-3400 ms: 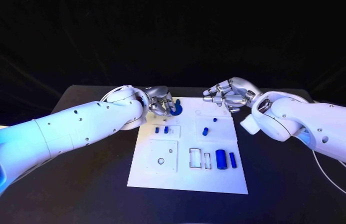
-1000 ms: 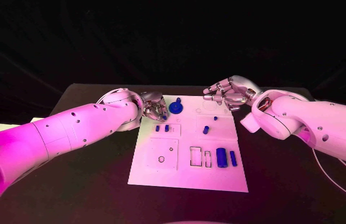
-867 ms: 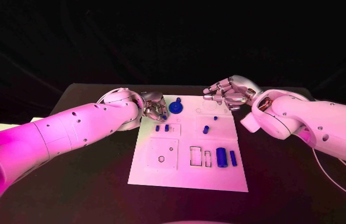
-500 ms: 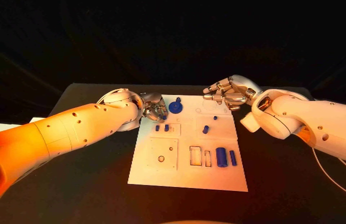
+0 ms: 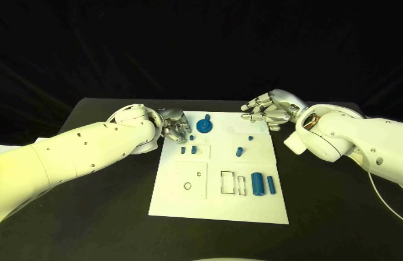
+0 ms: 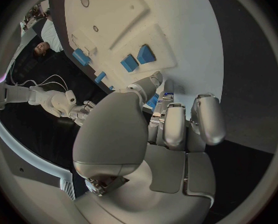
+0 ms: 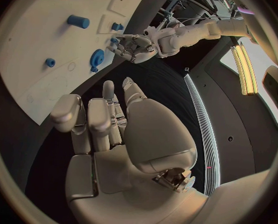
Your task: Assemble the parts on the task board
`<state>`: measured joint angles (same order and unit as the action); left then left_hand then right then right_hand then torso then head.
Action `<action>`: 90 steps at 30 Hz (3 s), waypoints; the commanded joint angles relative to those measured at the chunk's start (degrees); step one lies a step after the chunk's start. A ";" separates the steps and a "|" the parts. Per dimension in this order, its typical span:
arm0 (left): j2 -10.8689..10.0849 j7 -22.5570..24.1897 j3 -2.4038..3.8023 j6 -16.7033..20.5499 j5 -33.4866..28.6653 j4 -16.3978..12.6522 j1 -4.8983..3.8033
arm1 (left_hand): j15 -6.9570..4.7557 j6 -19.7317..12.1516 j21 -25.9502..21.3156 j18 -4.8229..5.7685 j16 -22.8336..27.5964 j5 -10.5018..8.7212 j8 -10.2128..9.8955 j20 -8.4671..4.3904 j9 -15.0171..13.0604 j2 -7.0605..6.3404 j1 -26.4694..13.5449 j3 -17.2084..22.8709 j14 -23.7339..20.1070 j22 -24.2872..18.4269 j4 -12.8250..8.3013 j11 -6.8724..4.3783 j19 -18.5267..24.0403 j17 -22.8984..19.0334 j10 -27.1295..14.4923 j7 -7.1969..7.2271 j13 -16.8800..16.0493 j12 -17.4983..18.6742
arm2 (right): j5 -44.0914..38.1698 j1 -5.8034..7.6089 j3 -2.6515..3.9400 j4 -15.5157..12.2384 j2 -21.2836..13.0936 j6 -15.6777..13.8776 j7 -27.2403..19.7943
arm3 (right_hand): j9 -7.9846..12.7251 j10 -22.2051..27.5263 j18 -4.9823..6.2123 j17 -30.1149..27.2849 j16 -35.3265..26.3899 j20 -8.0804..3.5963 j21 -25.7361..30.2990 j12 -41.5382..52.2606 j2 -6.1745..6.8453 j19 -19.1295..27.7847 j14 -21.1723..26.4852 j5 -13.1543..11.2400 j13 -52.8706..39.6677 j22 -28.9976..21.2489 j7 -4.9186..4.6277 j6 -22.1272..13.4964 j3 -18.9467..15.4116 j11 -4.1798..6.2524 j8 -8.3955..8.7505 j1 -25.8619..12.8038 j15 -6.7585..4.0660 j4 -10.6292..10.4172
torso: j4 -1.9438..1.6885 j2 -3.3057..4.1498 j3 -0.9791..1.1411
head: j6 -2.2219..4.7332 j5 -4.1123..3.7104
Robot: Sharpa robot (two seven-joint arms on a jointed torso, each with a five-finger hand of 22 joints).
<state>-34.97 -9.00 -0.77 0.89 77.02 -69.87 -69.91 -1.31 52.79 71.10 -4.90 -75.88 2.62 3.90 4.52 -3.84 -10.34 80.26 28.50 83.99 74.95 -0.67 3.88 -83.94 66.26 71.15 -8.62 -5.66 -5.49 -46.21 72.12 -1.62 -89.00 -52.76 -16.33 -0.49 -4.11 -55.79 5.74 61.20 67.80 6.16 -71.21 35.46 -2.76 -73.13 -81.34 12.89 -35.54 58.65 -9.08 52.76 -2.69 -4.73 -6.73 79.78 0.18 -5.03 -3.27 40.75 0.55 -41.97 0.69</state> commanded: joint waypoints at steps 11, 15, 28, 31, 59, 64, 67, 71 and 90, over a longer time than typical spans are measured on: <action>-6.48 16.45 0.40 17.33 -39.02 -5.30 -0.20 | 1.24 7.12 -18.24 -2.86 12.33 0.29 2.85 1.00 -0.48 1.42 1.66 4.27 -6.11 -9.49 -2.18 1.13 7.42 -16.89 -0.67 -0.94 -0.48 -0.09 | -40.51 -0.68 0.01 1.26 0.61 4.81 9.55 | 0.11 -6.85 0.13 -0.36 -1.03 -0.71 -1.37 -21.62 1.87 -2.96 -2.44 -5.24 20.13 2.65 1.18 7.57 7.57 0.72 -0.81 4.94 -0.54 5.37 | 0.04 0.03 -0.11 | 0.69 -1.72; -8.43 21.26 0.38 18.49 -58.24 -8.06 -0.04 | 1.49 7.52 -28.53 -4.60 19.58 0.45 2.87 1.34 -0.24 1.89 -0.23 3.56 -10.78 -16.00 -1.27 1.28 12.17 -26.01 -0.98 -1.16 -0.69 -0.82 | -48.30 -1.36 0.01 1.54 1.44 5.82 11.70 | 0.09 -7.35 0.16 -0.65 -1.45 -0.69 -1.12 -23.75 2.56 -3.00 -2.73 -5.84 22.56 2.40 1.52 8.56 8.59 0.64 -0.25 4.22 -0.44 5.46 | 0.05 0.15 -0.12 | 0.89 -2.22; -11.73 27.30 0.34 19.65 -76.44 -12.92 0.53 | 1.71 7.09 -34.35 -5.39 22.91 0.76 2.62 1.62 -0.05 1.95 -2.01 2.09 -12.66 -19.90 -0.49 1.47 14.23 -30.37 -2.05 -1.28 -0.80 -1.55 | -56.63 -3.04 0.02 1.80 3.35 9.43 13.80 | 0.07 -7.78 0.10 -0.46 -1.58 -0.95 -1.04 -26.38 3.38 -3.35 -3.33 -6.20 26.27 2.50 1.97 9.84 11.01 0.83 0.84 3.66 -0.60 5.93 | -0.04 0.07 0.01 | 0.97 -2.48; -11.82 27.60 0.32 19.84 -76.76 -13.35 0.55 | 1.72 7.08 -34.60 -5.42 23.04 0.77 2.61 1.62 -0.05 1.93 -2.02 2.02 -12.73 -20.08 -0.50 1.48 14.30 -30.56 -2.11 -1.28 -0.81 -1.59 | -56.81 -3.29 0.02 1.68 3.65 10.35 13.47 | 0.07 -7.91 0.10 -0.38 -1.54 -1.01 -1.06 -26.61 3.40 -3.42 -3.43 -6.28 26.68 2.54 1.97 10.01 11.50 0.90 0.96 3.73 -0.60 6.09 | 0.02 0.13 0.03 | 0.85 -2.43; -12.09 26.84 0.28 19.50 -77.03 -15.00 0.64 | 1.86 6.69 -36.58 -5.59 23.86 0.77 2.43 1.72 0.01 2.04 -2.14 1.40 -13.24 -21.51 -0.56 1.68 14.66 -31.68 -2.85 -1.51 -0.84 -2.02 | -57.63 -5.05 0.01 4.39 6.65 13.42 13.34 | -0.29 -11.49 -0.24 0.73 -0.97 -1.38 -2.08 -27.81 2.90 -4.61 -4.16 -9.78 30.34 4.20 2.24 13.21 20.41 1.28 1.61 3.05 -1.04 8.23 | 0.00 0.09 0.01 | 0.21 -2.35; -12.10 26.73 0.28 19.46 -77.03 -15.04 0.64 | 1.87 6.64 -36.68 -5.59 23.91 0.78 2.41 1.73 0.01 2.06 -2.15 1.34 -13.26 -21.58 -0.57 1.70 14.65 -31.74 -2.92 -1.54 -0.84 -2.06 | -57.69 -5.14 0.01 4.52 6.81 12.33 13.19 | -0.55 -12.64 -0.37 0.99 -0.83 -1.57 -2.60 -28.01 2.80 -5.04 -4.24 -9.95 30.71 5.00 2.54 14.26 22.39 1.62 1.42 2.21 -1.29 8.55 | 0.00 0.08 0.00 | 0.11 -2.38; -12.11 26.60 0.28 19.48 -77.03 -15.03 0.65 | 1.89 6.59 -36.79 -5.59 23.97 0.78 2.39 1.74 0.02 2.09 -2.12 1.30 -13.30 -21.67 -0.59 1.72 14.64 -31.82 -3.00 -1.56 -0.84 -2.11 | -57.53 -5.19 0.01 4.40 6.68 9.43 12.87 | -0.66 -13.14 -0.54 1.36 -0.54 -1.64 -3.14 -28.15 2.77 -5.46 -4.31 -10.07 30.85 5.80 2.56 14.57 23.12 1.67 1.38 1.69 -1.38 8.53 | 0.02 0.07 -0.02 | 0.13 -2.36; -12.11 26.42 0.28 19.47 -77.03 -14.96 0.65 | 1.89 6.56 -36.83 -5.59 23.99 0.78 2.38 1.75 0.02 2.10 -2.10 1.28 -13.31 -21.71 -0.61 1.73 14.63 -31.86 -3.04 -1.57 -0.84 -2.13 | -56.85 -5.24 0.02 3.83 6.16 6.08 12.49 | -0.77 -13.66 -0.65 1.71 -0.25 -1.67 -3.55 -28.32 2.85 -5.80 -4.38 -10.09 30.99 6.37 2.51 14.76 24.11 1.70 1.40 1.57 -1.47 8.85 | 0.00 0.06 0.04 | 0.04 -2.33; -12.25 24.35 0.27 18.22 -77.02 -14.60 0.65 | 2.13 5.86 -36.74 -5.46 23.91 0.75 2.12 1.91 0.05 2.17 -2.58 0.58 -13.11 -21.85 -0.39 2.02 13.82 -32.27 -3.99 -1.86 -0.80 -2.45 | -53.71 -4.96 0.60 -0.58 2.63 0.46 12.03 | -0.96 -14.09 -0.69 1.95 -0.10 -1.60 -3.72 -29.08 3.86 -5.92 -4.35 -10.16 31.39 6.58 2.45 14.93 25.47 1.56 1.60 -0.21 -1.43 8.66 | 0.03 0.04 0.00 | -0.01 -2.47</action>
<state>-47.23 15.81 -0.53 20.33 0.27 -84.43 -69.25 0.65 59.04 34.60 -9.80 -52.24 3.29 6.29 6.37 -3.86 -7.99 78.22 29.40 70.95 53.16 -1.12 5.93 -69.82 34.06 67.45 -10.62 -6.43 -7.56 -100.83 67.10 -1.08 -89.06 -49.92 -14.02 12.12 -4.97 -69.59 5.74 63.11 67.44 4.61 -74.58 6.55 1.14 -78.60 -84.14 2.62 -4.20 65.17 -6.60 67.30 22.79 -3.15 -5.22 80.26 -0.94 3.89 -3.22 40.80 0.57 -41.98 -1.76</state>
